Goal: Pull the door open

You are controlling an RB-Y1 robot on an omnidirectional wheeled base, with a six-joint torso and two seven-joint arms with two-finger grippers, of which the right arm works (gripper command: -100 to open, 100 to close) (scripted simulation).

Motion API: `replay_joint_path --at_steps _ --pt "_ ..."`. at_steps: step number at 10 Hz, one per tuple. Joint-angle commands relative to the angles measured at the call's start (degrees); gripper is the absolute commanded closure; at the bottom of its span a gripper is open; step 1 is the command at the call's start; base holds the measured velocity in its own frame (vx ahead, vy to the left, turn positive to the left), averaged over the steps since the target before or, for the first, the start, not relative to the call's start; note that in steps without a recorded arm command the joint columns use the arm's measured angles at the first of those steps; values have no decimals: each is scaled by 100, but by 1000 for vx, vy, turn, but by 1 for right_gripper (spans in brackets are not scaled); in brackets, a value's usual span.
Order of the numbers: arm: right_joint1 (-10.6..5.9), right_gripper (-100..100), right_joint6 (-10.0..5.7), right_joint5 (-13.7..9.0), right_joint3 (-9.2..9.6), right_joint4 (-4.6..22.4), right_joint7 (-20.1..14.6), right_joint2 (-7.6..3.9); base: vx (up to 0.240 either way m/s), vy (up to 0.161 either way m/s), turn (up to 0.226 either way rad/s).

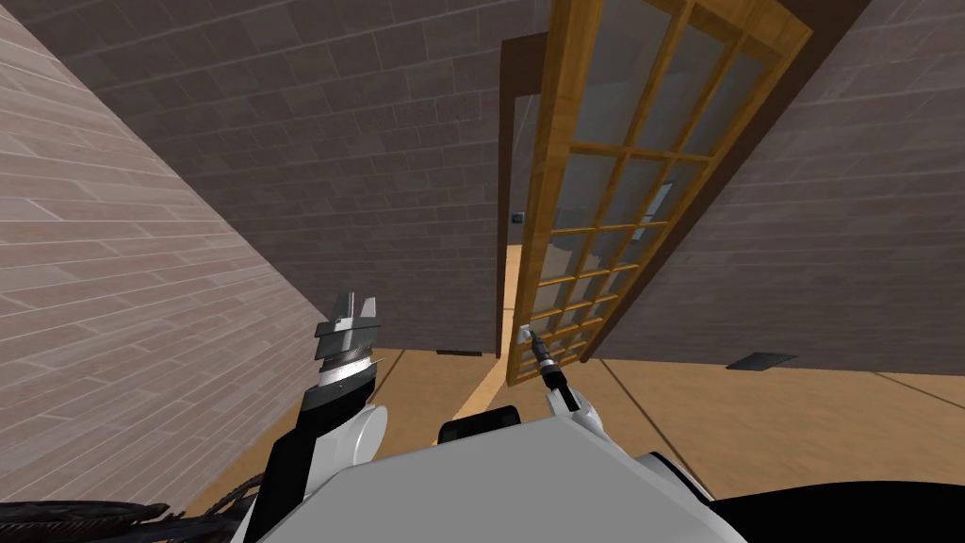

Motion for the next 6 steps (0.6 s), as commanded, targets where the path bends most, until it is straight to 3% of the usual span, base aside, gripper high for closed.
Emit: replay_joint_path --at_steps 1,6 --pt "-14 100 14 -96 186 -76 -286 117 -73 -50 158" --pt "-17 100 21 -308 264 -71 -863 102 -53 -36 74"
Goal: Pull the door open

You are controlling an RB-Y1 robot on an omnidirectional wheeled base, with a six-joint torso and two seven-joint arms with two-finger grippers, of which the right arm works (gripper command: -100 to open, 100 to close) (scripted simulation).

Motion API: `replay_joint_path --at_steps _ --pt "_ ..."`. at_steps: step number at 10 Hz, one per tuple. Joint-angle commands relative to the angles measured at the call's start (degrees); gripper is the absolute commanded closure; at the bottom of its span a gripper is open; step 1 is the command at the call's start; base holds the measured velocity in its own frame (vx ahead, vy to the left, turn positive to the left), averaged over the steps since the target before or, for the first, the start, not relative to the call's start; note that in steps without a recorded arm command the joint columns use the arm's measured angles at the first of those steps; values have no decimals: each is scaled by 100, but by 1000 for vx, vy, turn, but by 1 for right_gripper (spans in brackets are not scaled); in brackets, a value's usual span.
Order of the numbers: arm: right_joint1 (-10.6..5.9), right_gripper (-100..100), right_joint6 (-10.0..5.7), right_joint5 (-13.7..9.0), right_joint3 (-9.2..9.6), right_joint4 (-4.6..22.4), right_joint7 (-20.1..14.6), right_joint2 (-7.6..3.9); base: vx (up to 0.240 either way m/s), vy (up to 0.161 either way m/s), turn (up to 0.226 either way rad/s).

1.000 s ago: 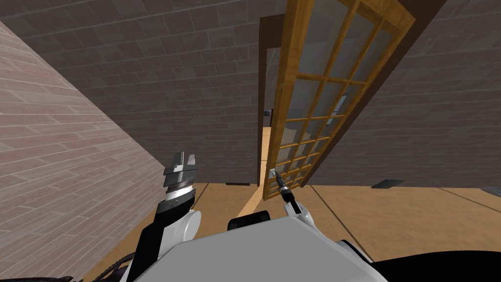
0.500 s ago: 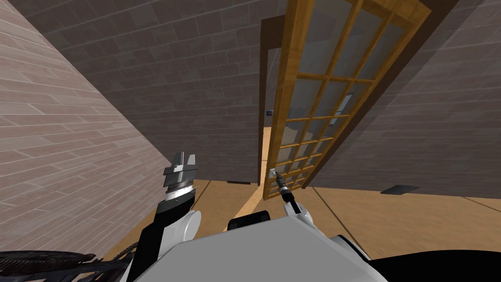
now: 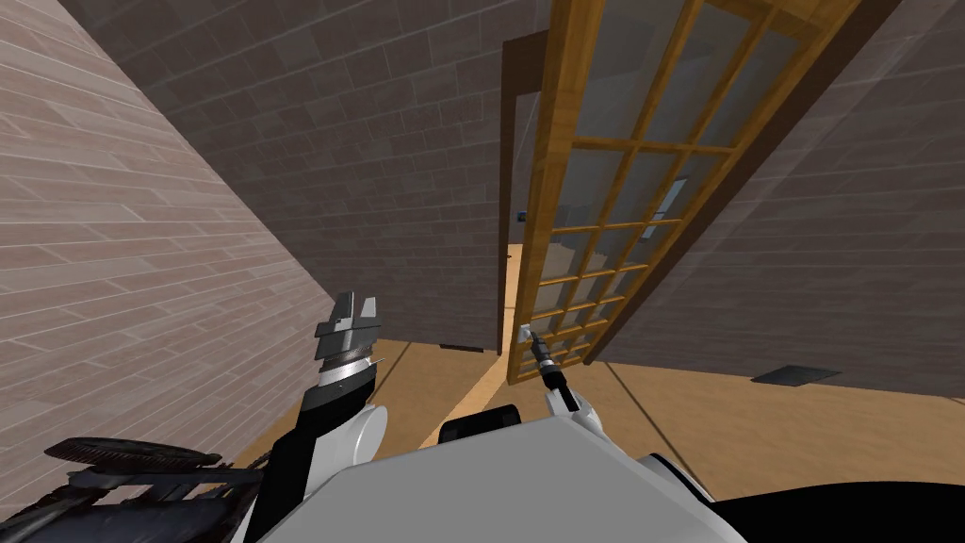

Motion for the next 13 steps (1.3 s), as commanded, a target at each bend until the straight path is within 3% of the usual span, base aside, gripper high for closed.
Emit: replay_joint_path --at_steps 1,2,4,5,13 --pt "-65 100 -99 -63 171 24 -286 100 -48 -33 128" --pt "-65 100 -99 -63 171 24 -326 100 -48 -35 52" --pt "-67 100 -92 -275 250 29 -720 85 -67 -36 138" --pt "57 -100 -65 -353 145 32 -845 -68 -50 -62 68" --pt "118 -100 -53 -775 319 -70 -1900 -69 -43 -8 64"
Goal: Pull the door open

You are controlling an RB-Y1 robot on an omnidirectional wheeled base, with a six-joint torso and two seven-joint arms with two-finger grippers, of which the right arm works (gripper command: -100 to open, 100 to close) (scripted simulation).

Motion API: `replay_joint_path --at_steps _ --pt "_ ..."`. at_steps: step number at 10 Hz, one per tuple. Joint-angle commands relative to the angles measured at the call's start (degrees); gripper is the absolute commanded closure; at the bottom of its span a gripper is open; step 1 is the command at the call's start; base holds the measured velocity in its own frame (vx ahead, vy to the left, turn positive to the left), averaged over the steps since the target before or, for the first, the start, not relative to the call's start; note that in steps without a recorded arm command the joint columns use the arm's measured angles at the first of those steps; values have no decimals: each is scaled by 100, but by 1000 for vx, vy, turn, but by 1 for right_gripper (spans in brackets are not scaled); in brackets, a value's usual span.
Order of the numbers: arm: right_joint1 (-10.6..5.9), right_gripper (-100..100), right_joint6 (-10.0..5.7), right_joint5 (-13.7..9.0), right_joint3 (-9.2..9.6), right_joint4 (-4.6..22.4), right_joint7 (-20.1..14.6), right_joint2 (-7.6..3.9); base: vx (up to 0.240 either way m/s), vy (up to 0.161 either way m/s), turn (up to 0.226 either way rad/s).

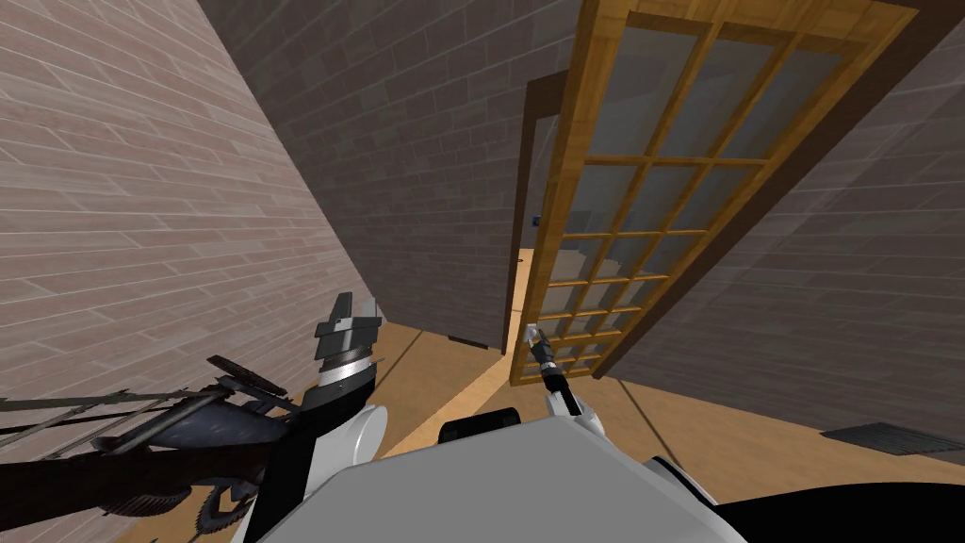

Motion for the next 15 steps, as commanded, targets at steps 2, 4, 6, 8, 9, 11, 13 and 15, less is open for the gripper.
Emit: replay_joint_path --at_steps 2,4,6,8,9,11,13,15 --pt "31 -100 7 -213 88 -52 -436 -1 -57 -21 90" --pt "47 -100 10 -320 132 -78 -728 -1 -54 -27 54" --pt "62 -100 13 -429 177 -104 -988 -1 -65 -30 80" --pt "79 -100 16 -543 224 -132 -1226 -2 -45 -20 57" --pt "95 -100 19 -657 272 -160 -1454 -2 -49 -19 91" --pt "112 -100 23 -774 320 -188 -1703 -2 -67 -26 86" --pt "129 -100 26 -891 369 -217 -1942 -2 -52 -31 56" --pt "163 -100 33 -1126 466 -273 -2312 -3 -73 -30 113"
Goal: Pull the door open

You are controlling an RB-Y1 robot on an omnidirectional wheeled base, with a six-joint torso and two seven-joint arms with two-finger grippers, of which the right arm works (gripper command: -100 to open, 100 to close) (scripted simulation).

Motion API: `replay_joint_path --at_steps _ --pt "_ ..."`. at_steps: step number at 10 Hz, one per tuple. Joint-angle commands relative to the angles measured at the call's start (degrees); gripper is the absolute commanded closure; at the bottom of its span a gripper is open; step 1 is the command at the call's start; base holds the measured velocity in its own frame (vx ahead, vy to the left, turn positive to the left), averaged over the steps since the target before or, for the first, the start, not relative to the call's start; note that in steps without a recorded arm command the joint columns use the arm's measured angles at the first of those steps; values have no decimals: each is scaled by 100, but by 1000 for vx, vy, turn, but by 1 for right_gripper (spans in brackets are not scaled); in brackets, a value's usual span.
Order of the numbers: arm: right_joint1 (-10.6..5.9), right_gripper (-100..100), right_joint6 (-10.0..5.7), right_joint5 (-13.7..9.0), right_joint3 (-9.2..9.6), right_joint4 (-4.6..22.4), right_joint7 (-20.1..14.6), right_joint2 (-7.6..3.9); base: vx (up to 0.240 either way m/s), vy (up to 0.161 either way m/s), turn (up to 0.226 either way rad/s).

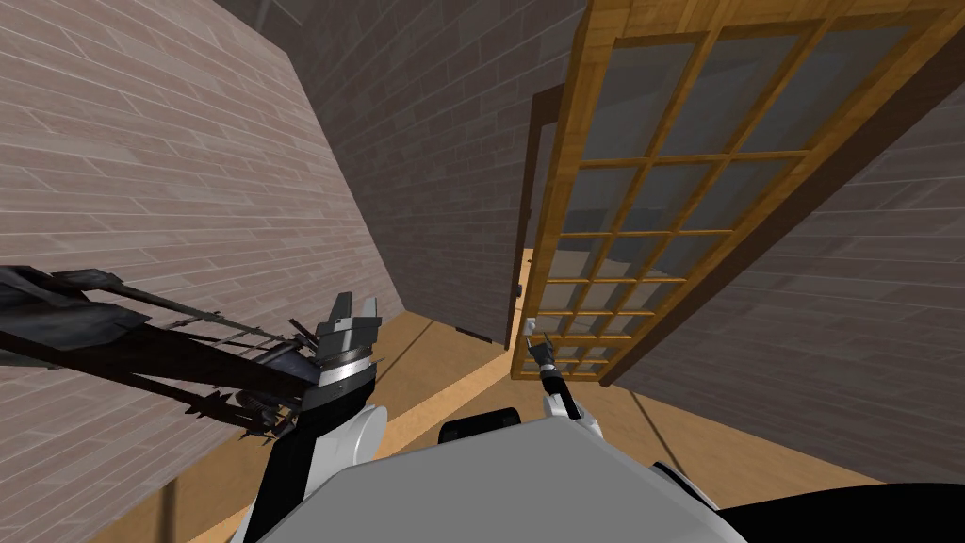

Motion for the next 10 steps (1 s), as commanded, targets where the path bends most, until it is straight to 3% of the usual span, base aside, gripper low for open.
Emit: replay_joint_path --at_steps 1,10 --pt "6 -100 -5 -71 31 -7 -230 2 -58 -27 36" --pt "99 -100 13 -710 295 -162 -1555 0 -55 -25 70"
